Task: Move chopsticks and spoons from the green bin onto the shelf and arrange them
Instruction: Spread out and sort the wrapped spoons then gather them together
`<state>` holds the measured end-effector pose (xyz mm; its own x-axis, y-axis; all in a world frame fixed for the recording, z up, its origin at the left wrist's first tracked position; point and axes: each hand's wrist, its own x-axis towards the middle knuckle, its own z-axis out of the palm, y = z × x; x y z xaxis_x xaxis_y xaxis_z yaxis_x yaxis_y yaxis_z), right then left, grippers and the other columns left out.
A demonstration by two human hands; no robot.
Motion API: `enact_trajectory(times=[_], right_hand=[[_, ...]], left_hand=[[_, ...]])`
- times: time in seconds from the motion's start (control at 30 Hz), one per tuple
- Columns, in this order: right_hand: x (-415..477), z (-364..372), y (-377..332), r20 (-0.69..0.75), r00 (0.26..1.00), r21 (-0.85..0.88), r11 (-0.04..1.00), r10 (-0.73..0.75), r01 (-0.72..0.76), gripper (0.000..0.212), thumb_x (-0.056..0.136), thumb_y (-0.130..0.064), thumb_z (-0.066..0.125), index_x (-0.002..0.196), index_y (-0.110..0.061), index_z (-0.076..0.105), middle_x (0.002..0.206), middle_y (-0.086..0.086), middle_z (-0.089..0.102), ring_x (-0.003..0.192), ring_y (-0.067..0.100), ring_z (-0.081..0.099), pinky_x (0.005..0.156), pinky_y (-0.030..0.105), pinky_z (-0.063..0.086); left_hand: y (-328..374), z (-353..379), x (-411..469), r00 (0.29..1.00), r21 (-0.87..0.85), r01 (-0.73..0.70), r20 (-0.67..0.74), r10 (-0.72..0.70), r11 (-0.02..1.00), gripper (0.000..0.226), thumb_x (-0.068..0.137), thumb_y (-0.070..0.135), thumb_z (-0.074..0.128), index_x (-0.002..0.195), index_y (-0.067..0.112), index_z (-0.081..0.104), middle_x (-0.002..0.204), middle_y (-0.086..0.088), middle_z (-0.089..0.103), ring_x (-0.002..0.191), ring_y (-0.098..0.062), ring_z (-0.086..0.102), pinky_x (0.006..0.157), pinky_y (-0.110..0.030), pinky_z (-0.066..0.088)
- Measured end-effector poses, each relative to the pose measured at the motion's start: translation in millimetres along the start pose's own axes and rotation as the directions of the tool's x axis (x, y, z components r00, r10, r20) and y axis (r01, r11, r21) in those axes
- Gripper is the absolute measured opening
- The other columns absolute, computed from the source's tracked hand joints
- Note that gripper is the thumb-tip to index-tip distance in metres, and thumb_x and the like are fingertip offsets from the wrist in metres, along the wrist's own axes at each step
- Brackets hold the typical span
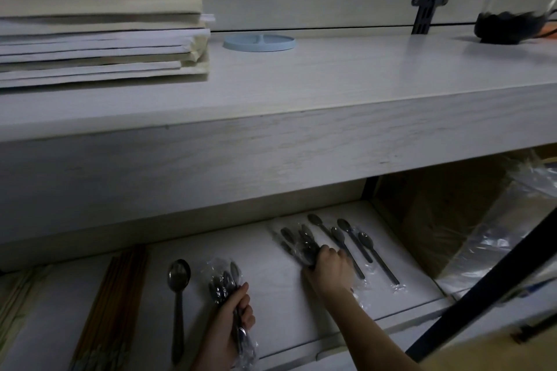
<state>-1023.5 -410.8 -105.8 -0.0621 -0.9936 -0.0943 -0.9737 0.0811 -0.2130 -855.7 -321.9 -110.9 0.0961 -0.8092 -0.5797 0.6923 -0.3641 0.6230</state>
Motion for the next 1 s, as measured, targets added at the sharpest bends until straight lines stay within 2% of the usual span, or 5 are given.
enact_trajectory(times=[0.3, 0.47, 0.6, 0.83, 1.0], right_hand=[[7, -10, 9, 0.064, 0.998, 0.085, 0.996, -0.009, 0.003, 0.037, 0.079, -0.038, 0.06, 0.106, -0.013, 0.063, 0.11, 0.007, 0.063, 0.103, 0.026, 0.061, 0.083, 0.033, 0.051], [3, -8, 14, 0.036, 0.993, 0.065, 0.992, -0.111, 0.108, 0.036, 0.088, -0.035, 0.051, 0.116, -0.013, 0.053, 0.117, 0.007, 0.06, 0.108, 0.026, 0.057, 0.085, 0.035, 0.049], [-4, -1, 11, 0.088, 0.985, 0.058, 0.988, -0.148, 0.144, 0.036, 0.089, -0.024, 0.048, 0.122, -0.011, 0.045, 0.122, 0.01, 0.056, 0.113, 0.027, 0.052, 0.089, 0.036, 0.046], [3, -10, 4, 0.21, 0.968, 0.105, 0.987, -0.138, 0.118, 0.044, 0.072, -0.035, 0.065, 0.11, -0.012, 0.06, 0.114, 0.01, 0.064, 0.106, 0.029, 0.06, 0.084, 0.03, 0.049], [13, -40, 13, 0.125, 0.99, 0.46, 0.888, -0.07, 0.005, 0.038, 0.078, -0.032, 0.067, 0.109, -0.011, 0.064, 0.105, 0.011, 0.069, 0.097, 0.028, 0.065, 0.084, 0.033, 0.053]], left_hand=[[-5, 11, 2, 1.0, -0.008, 0.005, 0.01, -0.005, 1.0, 0.037, 0.094, 0.009, 0.046, 0.059, 0.014, 0.034, 0.041, 0.004, 0.034, 0.026, -0.008, 0.028, 0.03, -0.017, 0.022], [-12, 21, 4, 1.0, 0.007, -0.003, 0.007, 0.003, 1.0, 0.035, 0.093, 0.008, 0.047, 0.061, 0.015, 0.035, 0.041, 0.004, 0.034, 0.027, -0.007, 0.028, 0.031, -0.017, 0.021], [-17, 31, 6, 1.0, 0.008, 0.002, 0.013, -0.002, 1.0, 0.035, 0.093, 0.007, 0.047, 0.061, 0.016, 0.035, 0.04, 0.004, 0.035, 0.026, -0.006, 0.028, 0.03, -0.016, 0.021], [-21, 42, 13, 0.999, -0.014, -0.001, 0.036, 0.001, 1.0, 0.035, 0.093, 0.006, 0.046, 0.062, 0.016, 0.035, 0.04, 0.005, 0.035, 0.026, -0.005, 0.028, 0.031, -0.018, 0.021], [-22, 47, 22, 0.999, -0.005, -0.031, 0.038, 0.031, 1.0, 0.036, 0.091, 0.0, 0.046, 0.061, 0.015, 0.033, 0.039, 0.005, 0.031, 0.026, -0.007, 0.027, 0.031, -0.016, 0.022]])
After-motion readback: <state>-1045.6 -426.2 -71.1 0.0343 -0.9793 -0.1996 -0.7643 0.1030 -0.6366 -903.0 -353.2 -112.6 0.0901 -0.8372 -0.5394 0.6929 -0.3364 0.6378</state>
